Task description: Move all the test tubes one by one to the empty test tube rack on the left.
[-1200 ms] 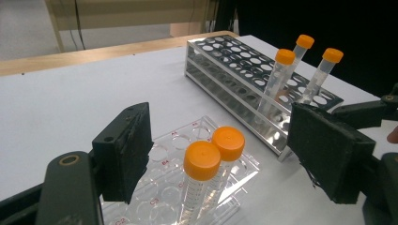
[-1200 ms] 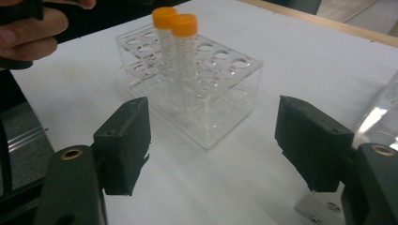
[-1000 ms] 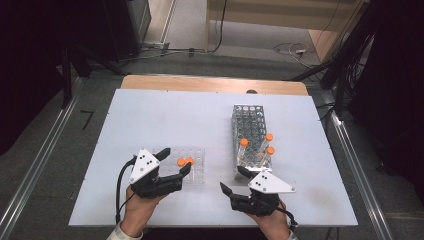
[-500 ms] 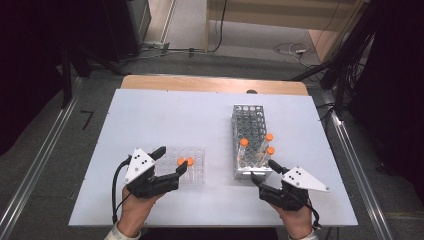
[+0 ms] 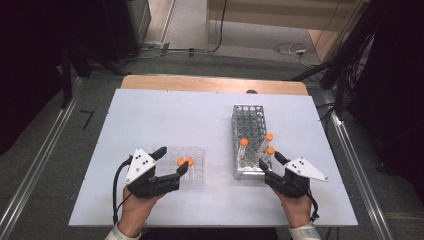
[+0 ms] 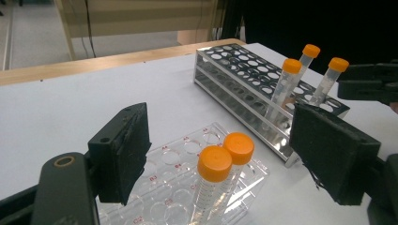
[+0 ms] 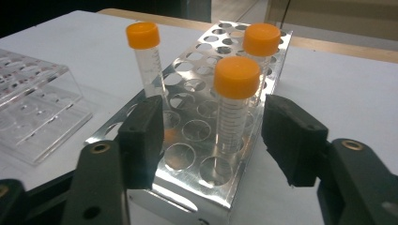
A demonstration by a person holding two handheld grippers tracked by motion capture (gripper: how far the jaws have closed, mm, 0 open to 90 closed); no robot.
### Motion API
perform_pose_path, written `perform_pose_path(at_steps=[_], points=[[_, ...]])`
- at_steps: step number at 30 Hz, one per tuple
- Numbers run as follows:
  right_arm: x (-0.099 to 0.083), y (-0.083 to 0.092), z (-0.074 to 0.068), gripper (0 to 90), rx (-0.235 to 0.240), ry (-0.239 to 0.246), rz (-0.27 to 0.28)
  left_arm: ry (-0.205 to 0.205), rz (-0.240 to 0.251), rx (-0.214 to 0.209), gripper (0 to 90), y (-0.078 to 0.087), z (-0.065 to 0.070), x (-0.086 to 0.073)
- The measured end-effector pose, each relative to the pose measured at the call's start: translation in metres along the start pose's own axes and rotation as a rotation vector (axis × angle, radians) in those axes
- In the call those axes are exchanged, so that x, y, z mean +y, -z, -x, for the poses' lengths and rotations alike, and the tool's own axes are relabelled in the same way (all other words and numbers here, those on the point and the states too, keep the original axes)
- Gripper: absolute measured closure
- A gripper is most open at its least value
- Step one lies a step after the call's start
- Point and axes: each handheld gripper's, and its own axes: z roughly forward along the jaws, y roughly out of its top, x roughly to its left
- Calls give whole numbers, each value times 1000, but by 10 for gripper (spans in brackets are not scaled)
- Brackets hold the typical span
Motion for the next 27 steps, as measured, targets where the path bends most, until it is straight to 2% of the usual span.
perform_pose_path(at_steps=[6,12,23,27], points=[[-3,-8,6,523,-17,-12,0,2,-7,6,190,0,-1,0],[-8,-14,9,608,-14,-14,-12,0,-9,7,190,0,-1,0],[-9,-18,8,709,-20,2,-17,1,-9,6,191,-1,-1,-1],[-9,-17,9,714,-23,4,-15,0,-8,6,191,-1,-1,-1]])
